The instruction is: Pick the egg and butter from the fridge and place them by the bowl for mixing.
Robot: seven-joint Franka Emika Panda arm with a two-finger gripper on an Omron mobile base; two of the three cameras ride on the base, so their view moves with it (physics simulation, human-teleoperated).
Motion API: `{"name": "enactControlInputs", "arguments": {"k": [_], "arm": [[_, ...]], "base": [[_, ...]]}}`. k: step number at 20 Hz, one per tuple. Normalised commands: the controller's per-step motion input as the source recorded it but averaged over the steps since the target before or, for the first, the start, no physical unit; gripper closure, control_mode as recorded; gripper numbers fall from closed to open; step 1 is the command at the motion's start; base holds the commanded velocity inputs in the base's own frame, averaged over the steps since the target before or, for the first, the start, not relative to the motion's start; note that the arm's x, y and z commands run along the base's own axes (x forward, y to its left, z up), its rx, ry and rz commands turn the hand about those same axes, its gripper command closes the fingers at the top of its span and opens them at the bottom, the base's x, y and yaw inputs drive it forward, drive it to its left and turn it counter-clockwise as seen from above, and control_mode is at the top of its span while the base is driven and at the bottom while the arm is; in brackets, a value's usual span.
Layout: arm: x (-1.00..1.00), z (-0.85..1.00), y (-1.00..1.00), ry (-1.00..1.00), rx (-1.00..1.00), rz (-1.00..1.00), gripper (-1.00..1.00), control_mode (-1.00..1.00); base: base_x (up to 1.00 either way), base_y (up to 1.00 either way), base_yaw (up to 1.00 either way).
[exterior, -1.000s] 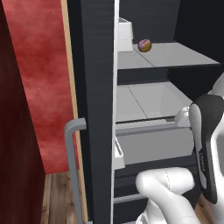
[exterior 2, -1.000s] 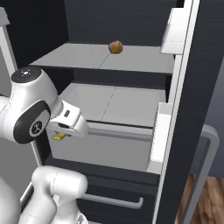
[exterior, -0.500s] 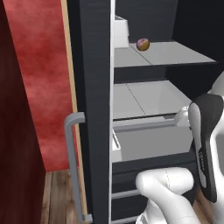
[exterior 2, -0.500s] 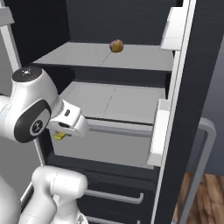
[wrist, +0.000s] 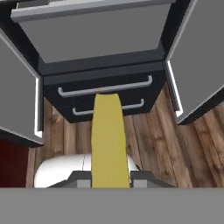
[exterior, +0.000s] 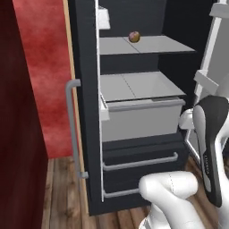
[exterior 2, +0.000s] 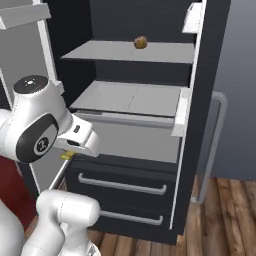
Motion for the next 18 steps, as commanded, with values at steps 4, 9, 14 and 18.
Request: {"name": "enactControlInputs", "arguments": {"k": [4, 9, 14, 18], "arm": [[0.0, 0.0, 0.0, 0.0, 0.0, 0.0, 1.0, 1.0], [0.0, 0.0, 0.0, 0.0, 0.0, 0.0, 1.0, 1.0], [0.0, 0.0, 0.0, 0.0, 0.0, 0.0, 1.0, 1.0], [0.0, 0.0, 0.0, 0.0, 0.0, 0.0, 1.0, 1.0]], "base": [[-0.91, -0.04, 0.0], [-0.9, -0.06, -0.06], [-0.44, 0.08, -0.61], [-0.25, 0.17, -0.78]]}}
